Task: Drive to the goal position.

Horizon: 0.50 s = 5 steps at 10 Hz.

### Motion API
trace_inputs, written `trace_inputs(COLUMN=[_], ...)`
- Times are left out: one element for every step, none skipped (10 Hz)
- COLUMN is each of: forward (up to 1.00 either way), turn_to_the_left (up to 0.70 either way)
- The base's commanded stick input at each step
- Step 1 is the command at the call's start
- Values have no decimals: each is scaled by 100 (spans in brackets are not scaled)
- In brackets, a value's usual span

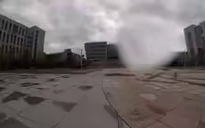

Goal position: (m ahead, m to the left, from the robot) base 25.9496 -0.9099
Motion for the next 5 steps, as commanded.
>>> trace_inputs(forward=[70,70,70,70,70], turn_to_the_left=[0,3,23,35,21])
